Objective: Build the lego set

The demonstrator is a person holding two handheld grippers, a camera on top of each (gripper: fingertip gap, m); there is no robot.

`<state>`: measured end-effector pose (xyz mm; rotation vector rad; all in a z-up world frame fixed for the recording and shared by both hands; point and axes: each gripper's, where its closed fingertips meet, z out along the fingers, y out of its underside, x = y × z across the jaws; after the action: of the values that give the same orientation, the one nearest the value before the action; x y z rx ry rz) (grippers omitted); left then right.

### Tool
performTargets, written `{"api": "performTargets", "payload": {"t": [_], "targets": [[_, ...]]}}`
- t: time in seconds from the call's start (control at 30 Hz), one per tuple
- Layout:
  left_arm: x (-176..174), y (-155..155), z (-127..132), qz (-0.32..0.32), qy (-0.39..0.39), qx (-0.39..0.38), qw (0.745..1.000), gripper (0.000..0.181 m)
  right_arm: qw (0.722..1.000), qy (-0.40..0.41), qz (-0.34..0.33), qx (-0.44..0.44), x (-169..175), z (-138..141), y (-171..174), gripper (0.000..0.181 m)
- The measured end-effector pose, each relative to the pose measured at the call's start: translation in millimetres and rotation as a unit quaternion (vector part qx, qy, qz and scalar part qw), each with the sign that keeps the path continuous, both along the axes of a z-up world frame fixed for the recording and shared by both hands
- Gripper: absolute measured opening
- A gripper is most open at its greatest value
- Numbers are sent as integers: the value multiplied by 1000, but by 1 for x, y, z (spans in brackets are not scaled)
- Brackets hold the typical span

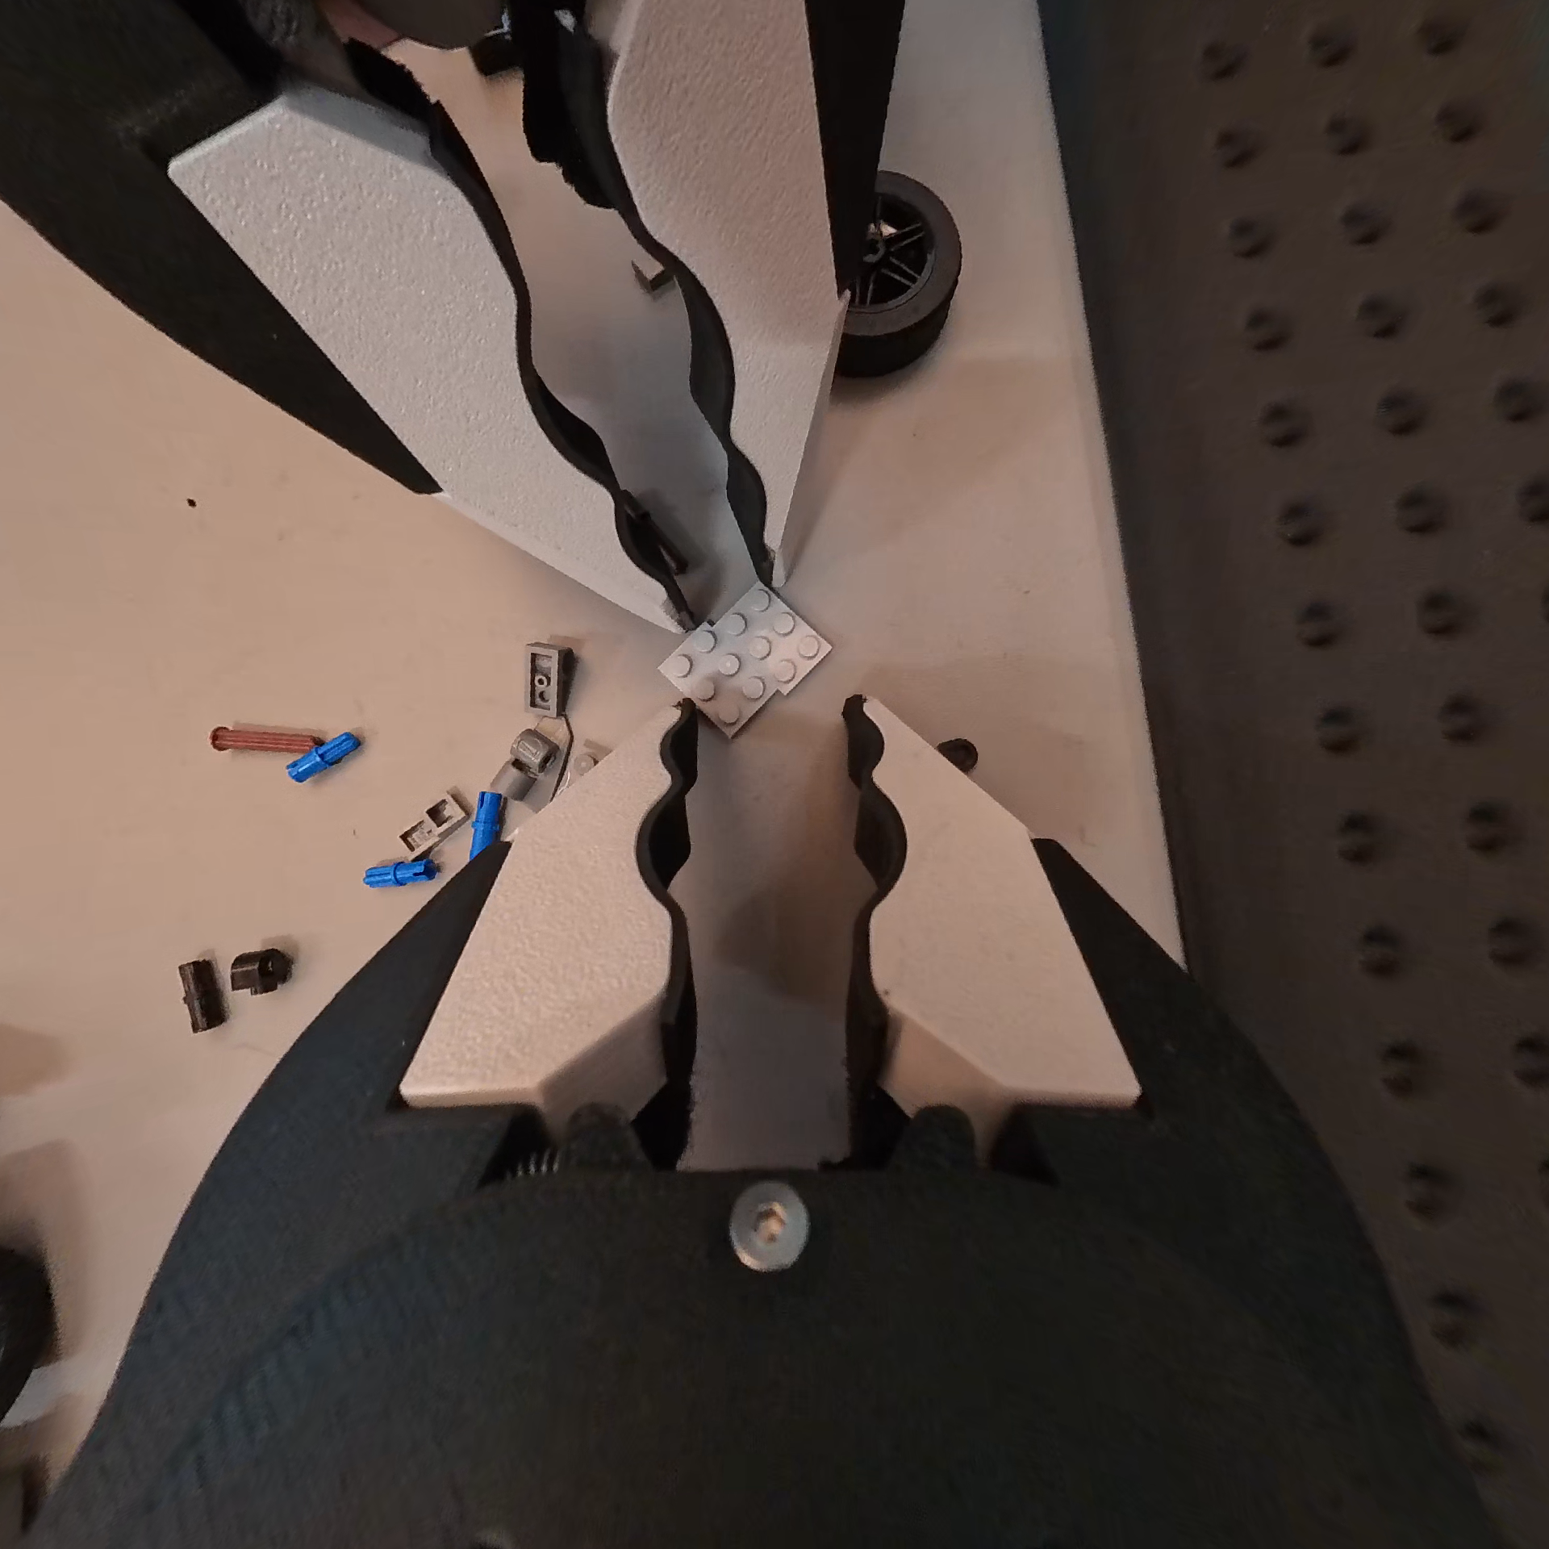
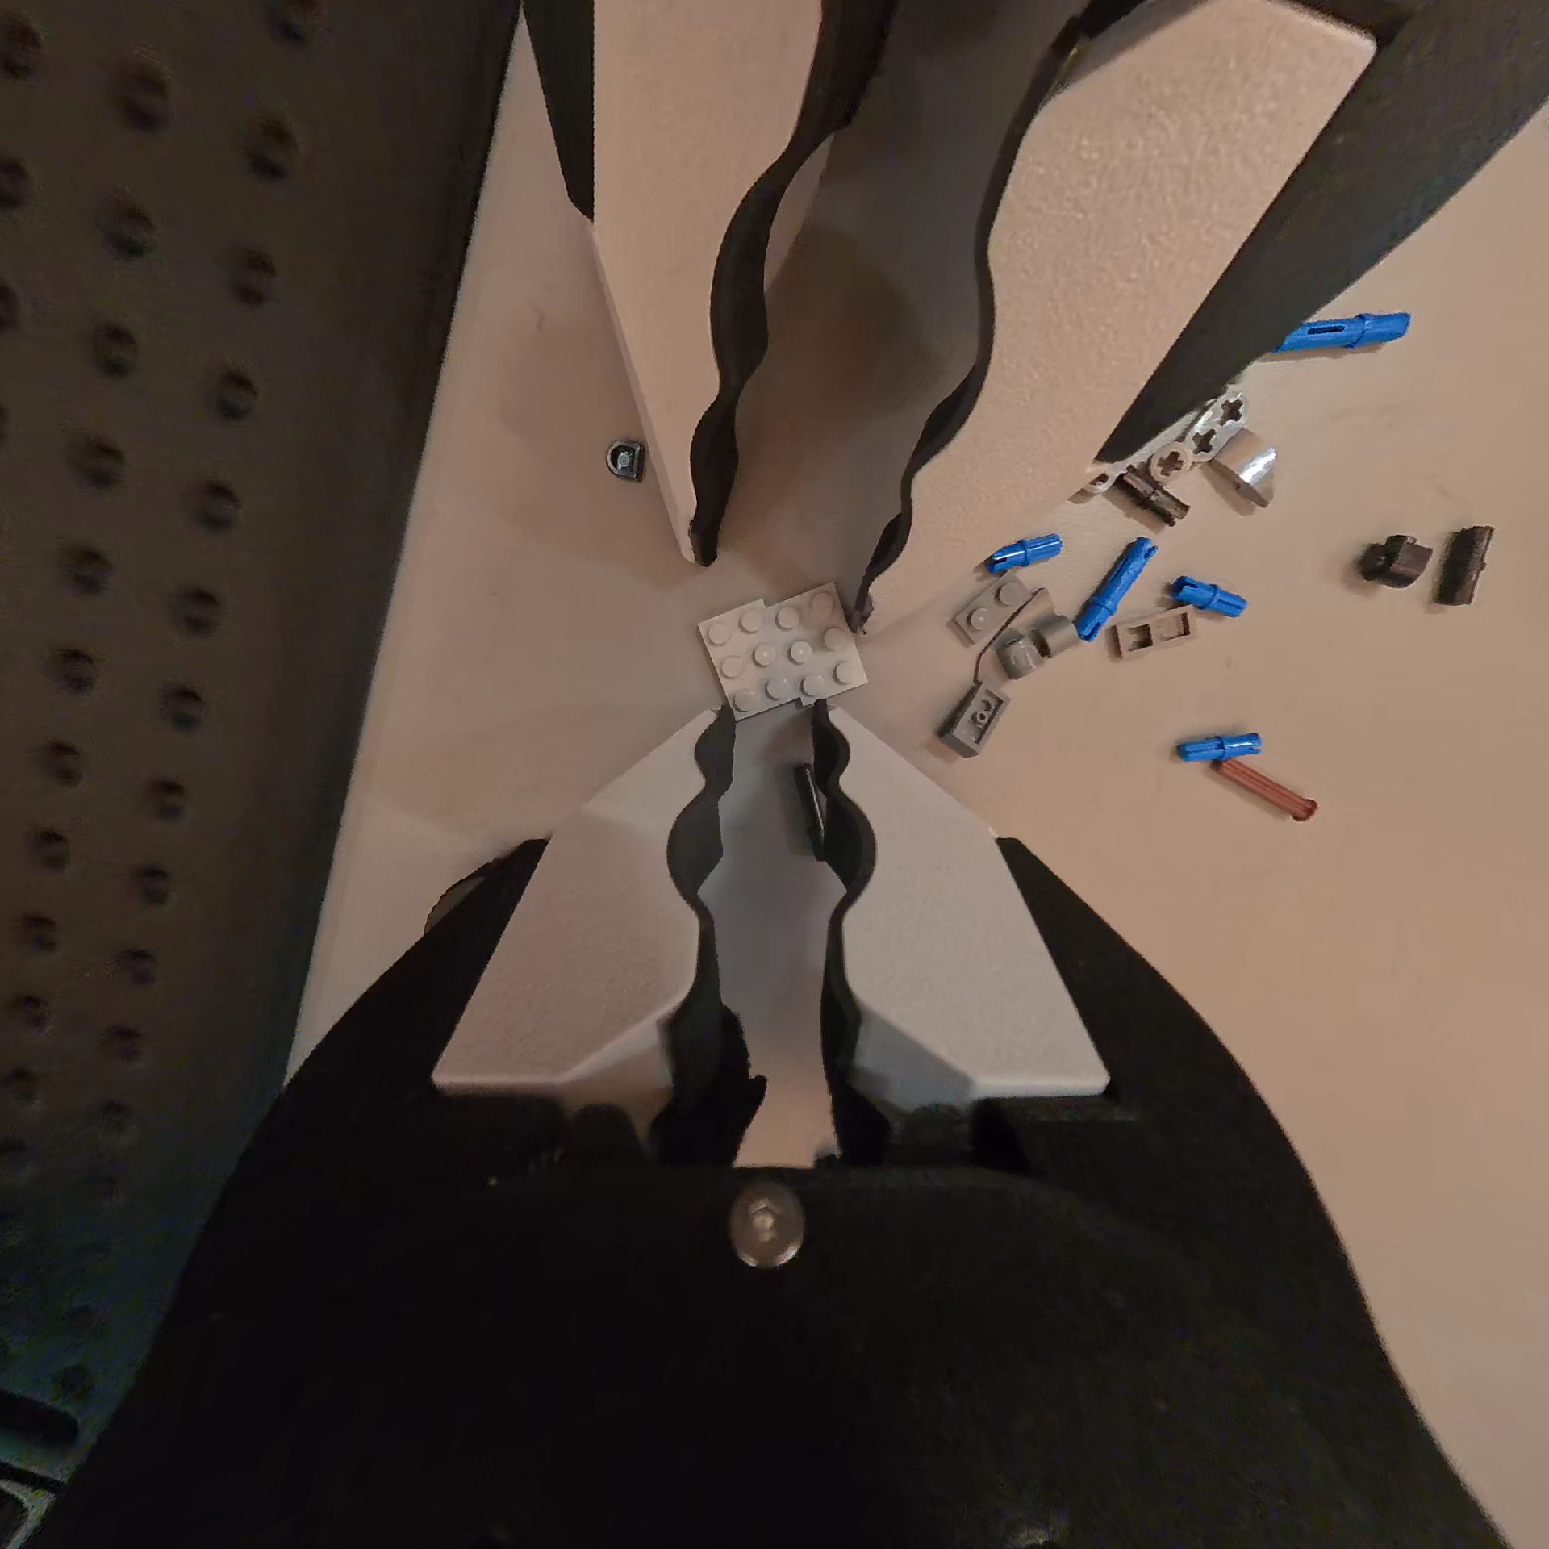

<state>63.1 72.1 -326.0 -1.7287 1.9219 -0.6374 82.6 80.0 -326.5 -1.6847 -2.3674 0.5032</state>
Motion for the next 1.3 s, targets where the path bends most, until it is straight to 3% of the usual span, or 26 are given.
{"api": "performTargets", "payload": {"t": [0.37, 0.67, 1.3], "targets": [[1, 1, 0, 17, -4, 8, 1000, 36, 1000, 4, -1, -6, 0, 0, 0, 17], [3, 3, 0, 33, -9, 14, 999, 25, 1000, 9, 0, -11, -1, 0, -2, 16], [1, 6, 1, 38, -8, 26, 999, 21, 1000, 12, 8, -14, -1, 1, -4, 14]]}}
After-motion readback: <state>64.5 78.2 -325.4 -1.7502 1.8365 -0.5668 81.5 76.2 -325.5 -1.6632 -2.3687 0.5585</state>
